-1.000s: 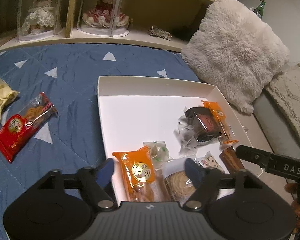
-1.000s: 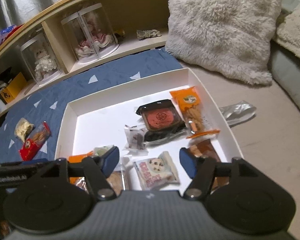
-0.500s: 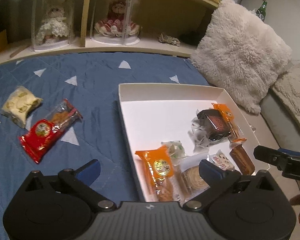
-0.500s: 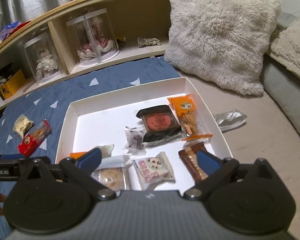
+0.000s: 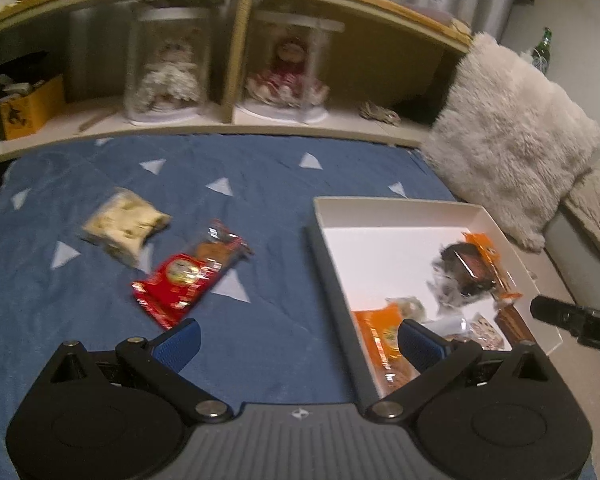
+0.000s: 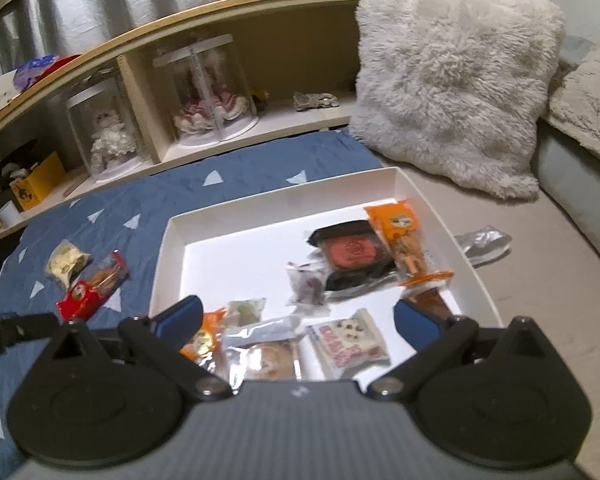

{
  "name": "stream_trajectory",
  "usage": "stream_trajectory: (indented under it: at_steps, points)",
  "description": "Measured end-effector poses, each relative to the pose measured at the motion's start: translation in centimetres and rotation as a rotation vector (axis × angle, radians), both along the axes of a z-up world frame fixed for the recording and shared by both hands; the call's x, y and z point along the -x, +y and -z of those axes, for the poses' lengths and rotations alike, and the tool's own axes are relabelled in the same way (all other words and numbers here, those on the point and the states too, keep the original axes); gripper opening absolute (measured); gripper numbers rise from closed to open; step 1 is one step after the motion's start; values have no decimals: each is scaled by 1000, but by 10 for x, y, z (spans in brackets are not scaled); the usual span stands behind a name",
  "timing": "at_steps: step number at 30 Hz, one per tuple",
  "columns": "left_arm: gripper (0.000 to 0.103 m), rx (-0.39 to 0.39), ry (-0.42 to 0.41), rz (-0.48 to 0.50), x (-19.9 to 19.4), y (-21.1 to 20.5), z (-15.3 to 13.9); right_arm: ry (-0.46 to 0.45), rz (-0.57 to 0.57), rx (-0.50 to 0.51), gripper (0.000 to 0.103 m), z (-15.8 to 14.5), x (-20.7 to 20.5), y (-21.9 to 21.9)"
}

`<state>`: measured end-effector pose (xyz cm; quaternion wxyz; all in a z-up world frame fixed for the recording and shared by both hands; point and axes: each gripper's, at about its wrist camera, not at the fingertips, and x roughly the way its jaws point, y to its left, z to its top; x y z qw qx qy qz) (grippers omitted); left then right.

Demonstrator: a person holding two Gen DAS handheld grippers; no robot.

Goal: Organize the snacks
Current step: 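Lift both tools from the tray and move them over the quilt, then reach the right tool to the red pastry pack while the left tool reaches the cream pack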

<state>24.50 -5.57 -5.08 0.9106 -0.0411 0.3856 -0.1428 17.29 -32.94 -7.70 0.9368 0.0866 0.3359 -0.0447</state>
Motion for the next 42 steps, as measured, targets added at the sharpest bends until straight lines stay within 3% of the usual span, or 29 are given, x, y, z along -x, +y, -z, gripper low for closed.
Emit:
stream_trajectory:
  at_steps: [12, 21, 26, 30, 33, 37, 42]
  points:
    - [103, 15, -14, -112, 3, 80, -6, -41, -152, 14, 102, 7, -5, 67]
    - [103, 14, -33, -254, -19, 138, 1, -108, -246, -17, 102, 20, -11, 129]
    - [103, -25, -112, -190, -39, 144, 11, -162, -320, -62, 102, 29, -18, 151]
    - [103, -39, -139, -133, -65, 140, 25, -137, -335, -70, 102, 41, -34, 169]
    - [103, -64, -132, -93, -86, 135, 34, -139, -341, -24, 102, 51, -46, 182]
    - [103, -180, -158, -10, -111, 127, 42, -116, -347, 25, 102, 67, -65, 201]
    - [103, -186, -164, -43, -136, 133, 56, -69, -360, 91, 102, 83, -86, 235]
